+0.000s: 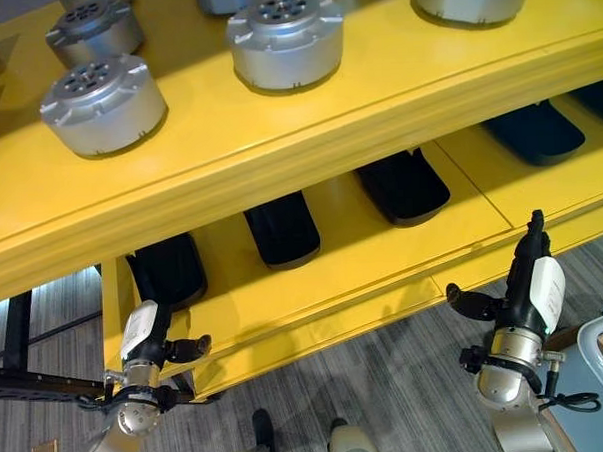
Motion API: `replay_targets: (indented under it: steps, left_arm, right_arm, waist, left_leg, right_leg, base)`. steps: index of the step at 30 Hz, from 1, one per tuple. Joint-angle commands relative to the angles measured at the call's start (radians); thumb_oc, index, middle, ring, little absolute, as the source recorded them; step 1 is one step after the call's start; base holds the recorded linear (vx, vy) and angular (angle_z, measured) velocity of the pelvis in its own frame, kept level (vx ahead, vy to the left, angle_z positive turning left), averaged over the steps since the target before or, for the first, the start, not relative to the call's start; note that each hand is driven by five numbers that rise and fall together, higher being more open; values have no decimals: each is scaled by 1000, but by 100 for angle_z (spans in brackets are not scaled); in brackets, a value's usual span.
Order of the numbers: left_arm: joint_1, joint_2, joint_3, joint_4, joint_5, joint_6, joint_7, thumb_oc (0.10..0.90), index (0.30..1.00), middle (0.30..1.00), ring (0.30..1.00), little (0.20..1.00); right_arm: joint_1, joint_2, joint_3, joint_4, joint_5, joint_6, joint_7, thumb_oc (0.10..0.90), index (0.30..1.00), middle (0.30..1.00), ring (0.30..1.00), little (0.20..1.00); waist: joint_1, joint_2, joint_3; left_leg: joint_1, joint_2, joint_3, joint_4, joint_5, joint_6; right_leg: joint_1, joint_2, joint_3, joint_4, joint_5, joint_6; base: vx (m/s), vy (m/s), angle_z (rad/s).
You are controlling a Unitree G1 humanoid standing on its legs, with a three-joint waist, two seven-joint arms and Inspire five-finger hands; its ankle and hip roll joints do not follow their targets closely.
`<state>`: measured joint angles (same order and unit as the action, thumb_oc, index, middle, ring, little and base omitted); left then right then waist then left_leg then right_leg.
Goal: Move parts from the plastic box to the shelf.
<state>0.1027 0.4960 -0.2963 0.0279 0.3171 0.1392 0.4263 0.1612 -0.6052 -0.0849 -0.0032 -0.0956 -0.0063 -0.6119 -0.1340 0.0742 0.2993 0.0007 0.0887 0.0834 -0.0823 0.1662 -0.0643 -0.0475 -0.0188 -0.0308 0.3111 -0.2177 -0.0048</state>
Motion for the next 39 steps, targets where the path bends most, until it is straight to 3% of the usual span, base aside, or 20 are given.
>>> replay_targets:
  steps: [1,11,19,25,28,29,32,33,36,37,39]
  left_arm:
    - [-47,75,90,-97,-7,-103,69,900,1000,1000,1000,1000]
    - [-47,80,107,-142,-25,-168,91,900,1000,1000,1000,1000]
    - [-46,82,154,-208,-44,-300,174,900,1000,1000,1000,1000]
    - [-40,76,163,-236,-117,-340,123,900,1000,1000,1000,1000]
    - [-31,68,168,-253,-214,-380,39,900,1000,1000,1000,1000]
    - [-14,55,163,-271,-351,-377,-125,900,1000,1000,1000,1000]
    - [-11,53,150,-268,-432,-393,-211,900,1000,1000,1000,1000]
    - [-2,40,134,-282,-623,-401,-380,900,1000,1000,1000,1000]
    - [11,11,82,-293,-963,-379,-672,900,1000,1000,1000,1000]
    - [11,11,83,-292,-965,-379,-674,900,1000,1000,1000,1000]
    - [5,5,50,-295,-1095,-393,-798,900,1000,1000,1000,1000]
  right_arm:
    - [-28,-31,-53,-125,-20,-85,-70,900,1000,1000,1000,1000]
    - [-23,-28,-48,-126,-25,-82,-75,900,1000,1000,1000,1000]
    - [-13,-22,-33,-119,-25,-97,-99,900,1000,1000,1000,1000]
    - [-18,-16,-28,-117,-18,-101,-103,900,1000,1000,1000,1000]
    - [-16,-11,-29,-122,-21,-100,-102,900,1000,1000,1000,1000]
    - [-18,-12,-37,-124,-11,-99,-88,900,1000,1000,1000,1000]
    - [-25,-16,-38,-123,-4,-96,-82,900,1000,1000,1000,1000]
    - [-35,-19,-44,-124,8,-104,-64,900,1000,1000,1000,1000]
    - [-52,-37,-47,-135,21,-117,-19,900,1000,1000,1000,1000]
    - [-52,-38,-47,-135,21,-117,-19,900,1000,1000,1000,1000]
    - [-71,-53,-40,-123,23,-128,1,900,1000,1000,1000,1000]
  waist:
    - [-4,-61,-63]
    - [-2,-63,-64]
    - [7,-73,-66]
    - [14,-75,-66]
    - [17,-74,-67]
    - [19,-70,-68]
    - [20,-67,-67]
    - [20,-62,-67]
    - [12,-49,-73]
    - [12,-48,-73]
    - [3,-40,-81]
  left_leg:
    - [11,44,-24,90,-160,-22]
    - [13,42,-26,87,-163,-21]
    - [15,42,-30,82,-165,-21]
    - [15,44,-33,80,-162,-22]
    - [15,44,-35,78,-161,-21]
    - [17,43,-35,76,-159,-22]
    - [18,42,-35,74,-158,-22]
    - [20,42,-33,71,-155,-22]
    - [25,37,-25,60,-151,-22]
    - [25,38,-24,59,-151,-22]
    - [29,33,-17,53,-150,-21]
  right_leg:
    - [90,1,-3,-207,88,22]
    - [90,0,-3,-211,90,24]
    - [98,4,-6,-223,95,24]
    - [103,5,-9,-229,97,24]
    - [106,5,-10,-232,98,24]
    - [107,4,-11,-234,99,26]
    - [109,3,-13,-238,103,27]
    - [109,3,-12,-242,107,28]
    - [112,0,-2,-259,119,33]
    - [112,0,-1,-260,119,33]
    - [112,-2,10,-271,128,37]
  base:
    - [5,-5,6]
    - [0,0,0]
    - [-12,-5,-1]
    - [0,0,0]
    - [-7,10,1]
    - [-19,34,3]
    - [-14,32,0]
    - [-7,75,-1]
    - [5,116,-3]
    - [0,99,-2]
    - [22,109,-3]
